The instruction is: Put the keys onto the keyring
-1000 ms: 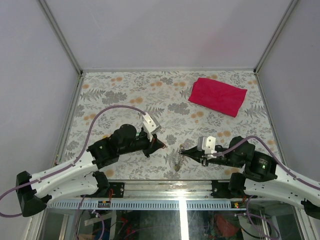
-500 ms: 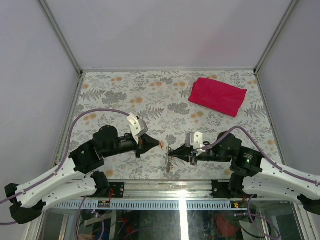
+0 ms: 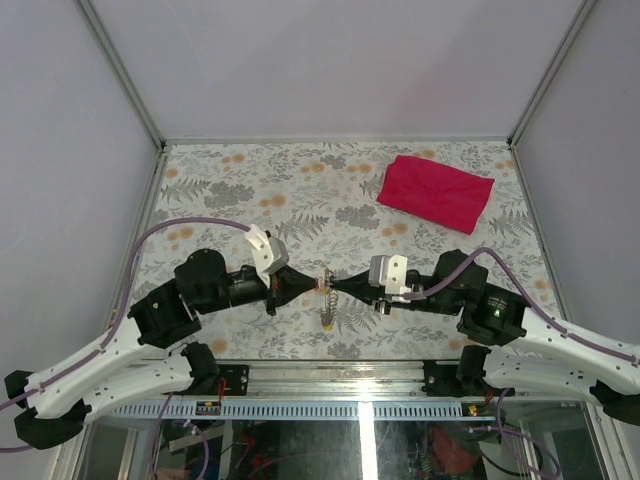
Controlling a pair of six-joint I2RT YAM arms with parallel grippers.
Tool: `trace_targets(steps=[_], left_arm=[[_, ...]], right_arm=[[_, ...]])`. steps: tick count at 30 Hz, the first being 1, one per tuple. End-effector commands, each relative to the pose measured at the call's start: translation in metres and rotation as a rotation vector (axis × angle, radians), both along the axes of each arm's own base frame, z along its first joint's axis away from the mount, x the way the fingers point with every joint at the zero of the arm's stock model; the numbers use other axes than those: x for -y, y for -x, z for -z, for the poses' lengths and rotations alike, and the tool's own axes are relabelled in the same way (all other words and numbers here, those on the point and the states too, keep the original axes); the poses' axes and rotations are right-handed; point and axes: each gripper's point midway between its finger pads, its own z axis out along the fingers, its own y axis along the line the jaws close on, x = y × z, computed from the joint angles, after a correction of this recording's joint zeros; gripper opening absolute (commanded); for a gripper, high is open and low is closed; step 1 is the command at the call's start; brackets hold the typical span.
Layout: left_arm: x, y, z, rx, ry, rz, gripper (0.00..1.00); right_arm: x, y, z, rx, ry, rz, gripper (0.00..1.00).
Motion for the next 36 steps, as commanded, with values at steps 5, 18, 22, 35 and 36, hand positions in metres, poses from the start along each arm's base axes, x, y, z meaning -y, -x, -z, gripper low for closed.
trace_targets(steps=[5,18,22,35,36], left_arm=[[0.004,-0.005,-0.039,0.086,0.052,-0.002,0.0],[0.012,-0.014,-0.054,0.098,0.033,-0.009,0.0],[0.015,-0.012,-0.061,0.098,0.042,0.006,0.0],[0.027,-0.012,-0.075,0.123,0.051,0.052,0.0],[0.028,-0.012,-0.075,0.125,0.05,0.057,0.0]], right_arm=[[0.015,-0.011,-0.033,0.055,-0.066,0.093,0.0],[0.043,-0.009,-0.037,0.101,-0.084,0.139,0.0],[0.052,-0.006,-0.036,0.241,-0.091,0.12,0.0],[0.068,-0.009,-0.036,0.846,-0.048,0.128,0.0],[0.068,-0.009,-0.037,0.859,-0.047,0.13,0.0]])
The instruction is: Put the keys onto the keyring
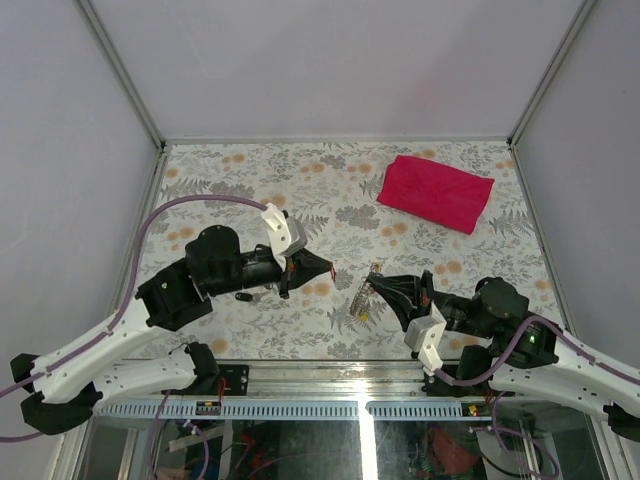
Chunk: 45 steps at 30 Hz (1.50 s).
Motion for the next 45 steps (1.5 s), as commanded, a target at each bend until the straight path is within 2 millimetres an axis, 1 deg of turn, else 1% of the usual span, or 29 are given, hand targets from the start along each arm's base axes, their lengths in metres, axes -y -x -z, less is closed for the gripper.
trace_targets(steps=[1,8,15,25,31,36,41,45], left_arm=[[0.005,0.005,-0.029,0.067,0.052,0.048,0.0],[0.01,0.008,-0.034,0.094,0.05,0.088,0.0],[0.008,0.012,-0.042,0.118,0.061,0.105,0.0],[0.002,0.02,-0.061,0.172,0.096,0.136,0.0],[-0.005,0.028,-0.073,0.208,0.125,0.153,0.0],[-0.009,0.037,-0.082,0.223,0.151,0.186,0.0],[-0.012,0.044,-0.087,0.23,0.163,0.212,0.0],[-0.015,0.047,-0.088,0.235,0.168,0.217,0.0]], right_arm=[[0.004,0.002,-0.043,0.25,-0.089,0.005,0.0],[0.005,0.002,-0.054,0.282,-0.118,0.007,0.0],[0.001,0.01,-0.069,0.249,-0.219,-0.037,0.0],[0.0,0.029,-0.096,0.067,-0.409,-0.155,0.0],[-0.004,0.033,-0.1,-0.007,-0.457,-0.201,0.0],[-0.01,0.033,-0.102,-0.071,-0.48,-0.223,0.0],[-0.015,0.035,-0.106,-0.134,-0.495,-0.252,0.0],[-0.019,0.034,-0.113,-0.242,-0.517,-0.265,0.0]])
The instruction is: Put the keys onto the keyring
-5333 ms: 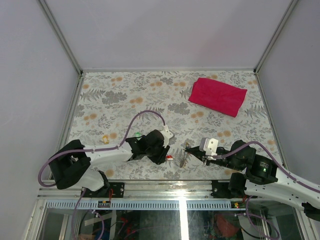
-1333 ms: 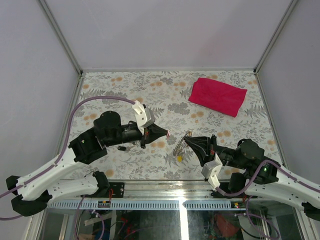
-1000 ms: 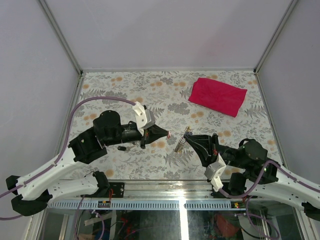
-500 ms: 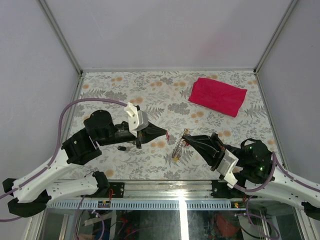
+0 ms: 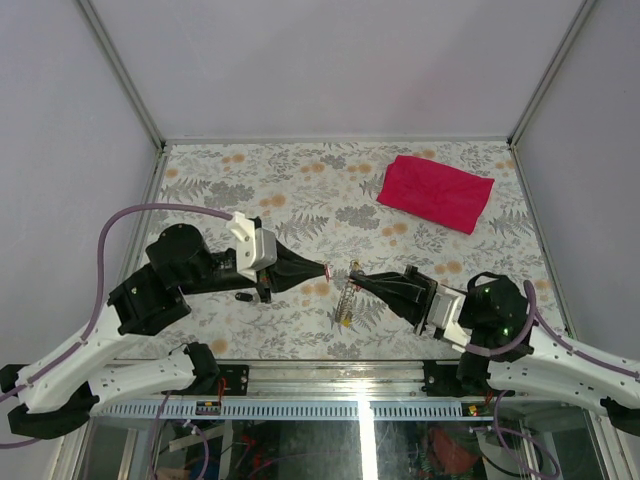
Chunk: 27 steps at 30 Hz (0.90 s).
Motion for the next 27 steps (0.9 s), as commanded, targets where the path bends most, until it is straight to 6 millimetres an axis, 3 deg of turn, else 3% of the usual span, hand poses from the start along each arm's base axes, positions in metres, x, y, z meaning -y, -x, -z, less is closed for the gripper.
trace_targets(steps=[1,8,17,22,27], left_arm=[[-0.007,0.011,-0.026,0.063,0.065,0.034,0.0],[-0.008,0.011,-0.026,0.064,0.066,0.028,0.0],[-0.008,0.011,-0.026,0.049,0.07,0.026,0.0],[-0.006,0.01,-0.026,0.042,0.072,0.027,0.0],[-0.006,0.01,-0.024,0.038,0.068,0.029,0.0]], right_arm=[[0.011,0.01,-0.054,-0.095,-0.163,-0.064,0.0],[0.006,0.002,-0.062,-0.377,-0.174,-0.092,0.0],[0.001,0.002,-0.067,-0.558,-0.136,-0.124,0.0],[0.001,0.002,-0.069,-0.58,-0.129,-0.124,0.0],[0.003,0.009,-0.057,-0.375,-0.108,-0.119,0.0]])
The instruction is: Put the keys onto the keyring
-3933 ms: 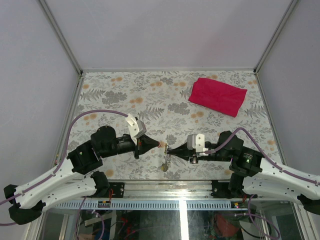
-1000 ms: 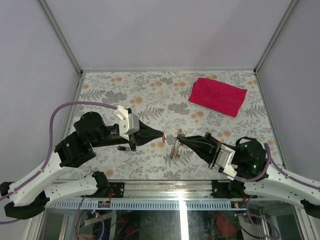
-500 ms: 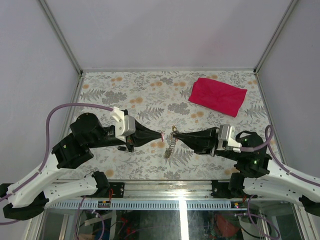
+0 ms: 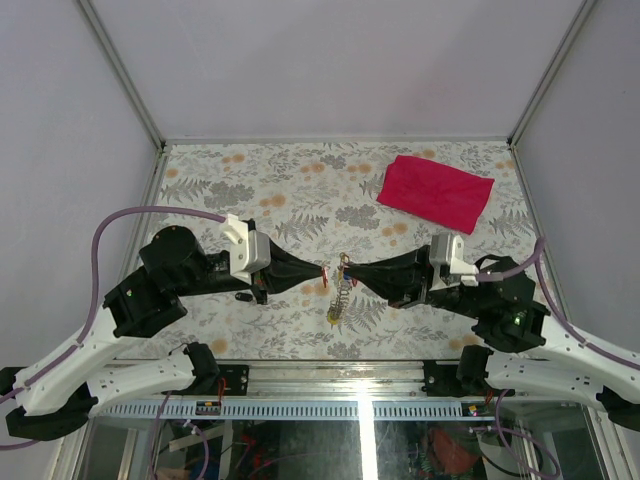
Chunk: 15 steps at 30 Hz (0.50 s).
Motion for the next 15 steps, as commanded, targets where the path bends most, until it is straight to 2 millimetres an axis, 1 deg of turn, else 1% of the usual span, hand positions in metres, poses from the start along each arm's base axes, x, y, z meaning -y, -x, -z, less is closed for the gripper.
trace_targets(steps=[1,4,6,8,10,12,15], left_arm=[[-0.001,0.004,-0.019,0.026,0.05,0.015,0.0],[-0.001,0.004,-0.02,0.027,0.046,0.014,0.0],[-0.001,0.003,-0.02,0.027,0.046,0.011,0.0],[-0.001,0.004,-0.021,0.028,0.048,0.011,0.0],[-0.001,0.004,-0.022,0.03,0.048,0.013,0.0],[-0.001,0.004,-0.023,0.032,0.051,0.015,0.0],[-0.001,0.004,-0.023,0.031,0.049,0.014,0.0]], right_arm=[[0.016,0.011,-0.026,0.226,-0.108,0.015,0.0],[0.019,0.012,-0.033,0.302,-0.122,0.028,0.0],[0.017,0.012,-0.035,0.299,-0.09,0.025,0.0],[0.013,0.01,-0.033,0.277,-0.047,0.017,0.0],[0.012,0.011,-0.035,0.275,-0.039,0.01,0.0],[0.012,0.013,-0.033,0.314,-0.037,0.008,0.01],[0.011,0.016,-0.024,0.418,-0.041,0.005,0.03]])
